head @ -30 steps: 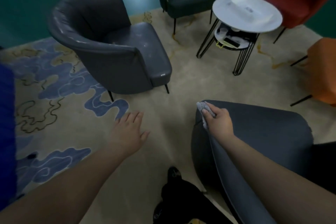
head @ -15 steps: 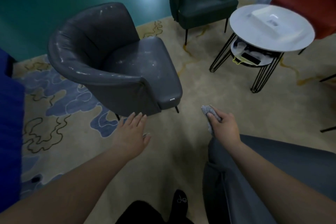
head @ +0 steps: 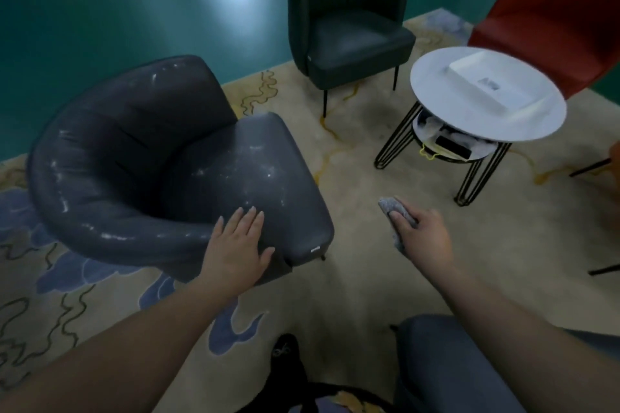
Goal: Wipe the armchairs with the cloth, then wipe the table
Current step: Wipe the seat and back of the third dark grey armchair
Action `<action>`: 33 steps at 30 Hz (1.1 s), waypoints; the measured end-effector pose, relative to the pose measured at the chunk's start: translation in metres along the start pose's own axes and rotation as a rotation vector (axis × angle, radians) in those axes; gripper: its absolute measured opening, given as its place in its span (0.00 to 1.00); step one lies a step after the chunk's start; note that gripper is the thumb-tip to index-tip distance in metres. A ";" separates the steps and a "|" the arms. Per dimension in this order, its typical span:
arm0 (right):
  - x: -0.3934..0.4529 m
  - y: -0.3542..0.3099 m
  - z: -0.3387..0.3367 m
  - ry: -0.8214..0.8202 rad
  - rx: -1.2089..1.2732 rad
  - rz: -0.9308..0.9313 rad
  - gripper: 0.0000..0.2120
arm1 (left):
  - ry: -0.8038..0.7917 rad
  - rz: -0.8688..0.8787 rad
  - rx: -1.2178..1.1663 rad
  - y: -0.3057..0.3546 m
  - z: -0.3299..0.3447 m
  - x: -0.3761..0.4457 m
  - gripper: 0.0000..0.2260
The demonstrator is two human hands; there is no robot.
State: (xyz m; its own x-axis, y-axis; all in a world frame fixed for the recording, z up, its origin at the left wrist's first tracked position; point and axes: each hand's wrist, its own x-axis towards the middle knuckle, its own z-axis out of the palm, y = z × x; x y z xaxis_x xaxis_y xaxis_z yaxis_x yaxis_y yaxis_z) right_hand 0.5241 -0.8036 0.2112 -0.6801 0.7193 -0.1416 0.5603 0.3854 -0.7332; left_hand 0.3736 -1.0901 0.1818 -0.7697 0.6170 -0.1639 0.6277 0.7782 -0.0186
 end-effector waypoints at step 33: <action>0.473 -0.167 0.101 -0.684 -0.158 -0.513 0.17 | -0.259 -0.764 -0.262 0.019 0.002 0.299 0.33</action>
State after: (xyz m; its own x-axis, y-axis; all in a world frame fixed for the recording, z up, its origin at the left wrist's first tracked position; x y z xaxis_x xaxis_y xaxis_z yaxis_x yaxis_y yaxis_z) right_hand 0.0612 -0.5858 0.1990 -0.9731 -0.0506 -0.2246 0.1314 0.6790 -0.7223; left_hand 0.1555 -0.8915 0.1301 -0.9005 -0.1111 -0.4205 -0.1259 0.9920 0.0074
